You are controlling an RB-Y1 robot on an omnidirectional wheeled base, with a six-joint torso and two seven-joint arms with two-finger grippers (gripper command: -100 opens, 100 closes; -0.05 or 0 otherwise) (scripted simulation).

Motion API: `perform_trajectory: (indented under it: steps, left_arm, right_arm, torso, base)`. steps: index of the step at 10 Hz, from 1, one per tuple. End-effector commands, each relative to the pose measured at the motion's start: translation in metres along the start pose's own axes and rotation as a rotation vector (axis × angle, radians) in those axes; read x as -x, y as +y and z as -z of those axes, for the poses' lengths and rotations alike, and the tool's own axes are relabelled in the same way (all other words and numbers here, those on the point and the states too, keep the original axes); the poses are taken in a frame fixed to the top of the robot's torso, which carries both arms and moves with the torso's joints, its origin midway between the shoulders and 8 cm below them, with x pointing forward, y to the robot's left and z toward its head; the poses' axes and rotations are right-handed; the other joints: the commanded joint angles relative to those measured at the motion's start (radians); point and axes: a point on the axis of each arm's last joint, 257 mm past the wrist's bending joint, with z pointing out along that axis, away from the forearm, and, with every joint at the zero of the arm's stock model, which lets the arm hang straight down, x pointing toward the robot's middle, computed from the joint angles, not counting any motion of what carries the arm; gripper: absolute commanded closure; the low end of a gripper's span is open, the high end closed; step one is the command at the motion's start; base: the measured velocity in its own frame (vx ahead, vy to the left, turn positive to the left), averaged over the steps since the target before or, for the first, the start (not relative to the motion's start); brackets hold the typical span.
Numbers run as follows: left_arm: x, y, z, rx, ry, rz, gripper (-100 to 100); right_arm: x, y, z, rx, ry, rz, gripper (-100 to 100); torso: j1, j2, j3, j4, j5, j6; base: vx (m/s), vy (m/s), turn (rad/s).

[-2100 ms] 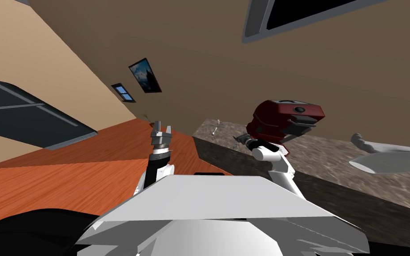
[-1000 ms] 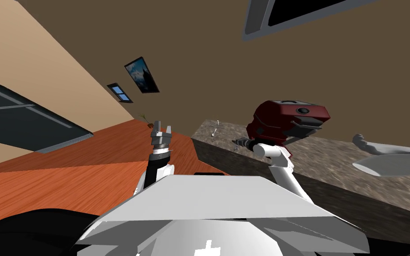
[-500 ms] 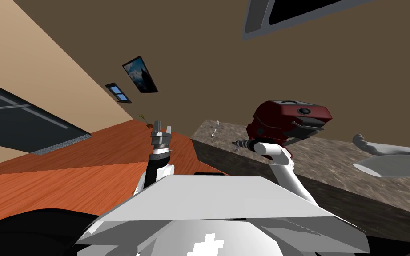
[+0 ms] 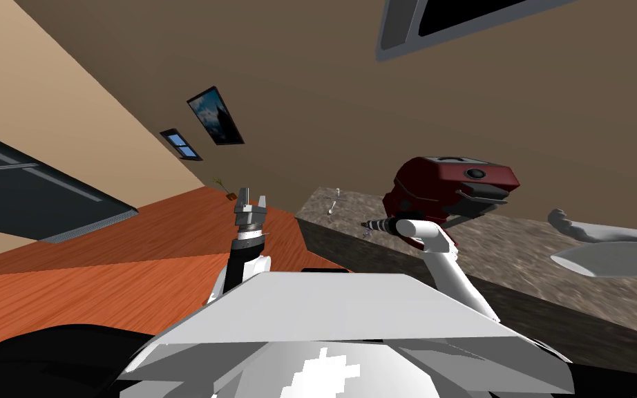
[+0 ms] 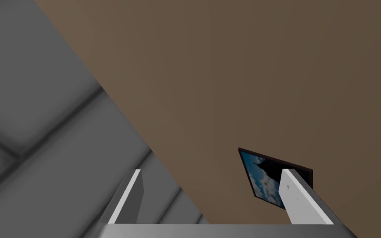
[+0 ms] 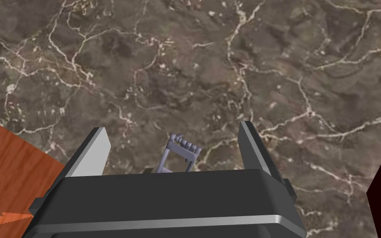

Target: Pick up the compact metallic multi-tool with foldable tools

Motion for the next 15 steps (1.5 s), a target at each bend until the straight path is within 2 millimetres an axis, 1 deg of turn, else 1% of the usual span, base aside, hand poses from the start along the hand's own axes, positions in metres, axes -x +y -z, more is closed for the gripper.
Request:
perform_trajectory:
  steps: [1,7,9,10,11,12,14,15]
  left_arm:
    - [0.0,0.0,0.0,0.0,0.0,0.0,0]
    - [0.0,0.0,0.0,0.0,0.0,0.0,0]
    - [0.0,0.0,0.0,0.0,0.0,0.0,0]
    - [0.0,0.0,0.0,0.0,0.0,0.0,0]
    - [0.0,0.0,0.0,0.0,0.0,0.0,0]
    - [0.0,0.0,0.0,0.0,0.0,0.0,0]
    - [0.0,0.0,0.0,0.0,0.0,0.0,0]
    - [0.0,0.0,0.0,0.0,0.0,0.0,0]
  right_arm:
    - [0.006,-0.001,0.0,-0.008,-0.031,-0.018,-100]
    - [0.031,-0.001,0.007,-0.044,-0.182,-0.124,-100]
    - [0.036,-0.001,0.01,-0.049,-0.214,-0.146,-100]
    - [0.034,0.0,0.009,-0.047,-0.202,-0.138,-100]
    - [0.035,0.0,0.009,-0.047,-0.206,-0.14,0]
    - [0.039,0.002,0.002,-0.047,-0.205,-0.141,-100]
    - [0.045,0.004,-0.007,-0.046,-0.205,-0.142,-100]
    - [0.043,0.003,-0.004,-0.047,-0.207,-0.144,-100]
  torso:
    - [0.0,0.0,0.0,0.0,0.0,0.0]
    - [0.0,0.0,0.0,0.0,0.0,0.0]
    - [0.0,0.0,0.0,0.0,0.0,0.0]
    - [0.0,0.001,0.0,0.0,0.0,0.0]
    - [0.0,0.001,0.001,0.0,0.0,0.0]
    - [0.0,0.002,0.001,0.0,0.0,0.0]
    - [0.002,0.001,0.0,0.0,0.0,0.0]
    - [0.002,0.001,0.0,0.0,0.0,0.0]
  base:
    - [0.023,-0.003,-0.007]
    - [0.026,-0.001,-0.014]
    - [0.022,0.001,-0.009]
    - [0.008,0.0,-0.001]
    - [0.0,0.0,0.0]
    - [0.016,0.012,0.008]
    - [0.026,0.023,0.005]
    - [0.009,0.012,0.0]
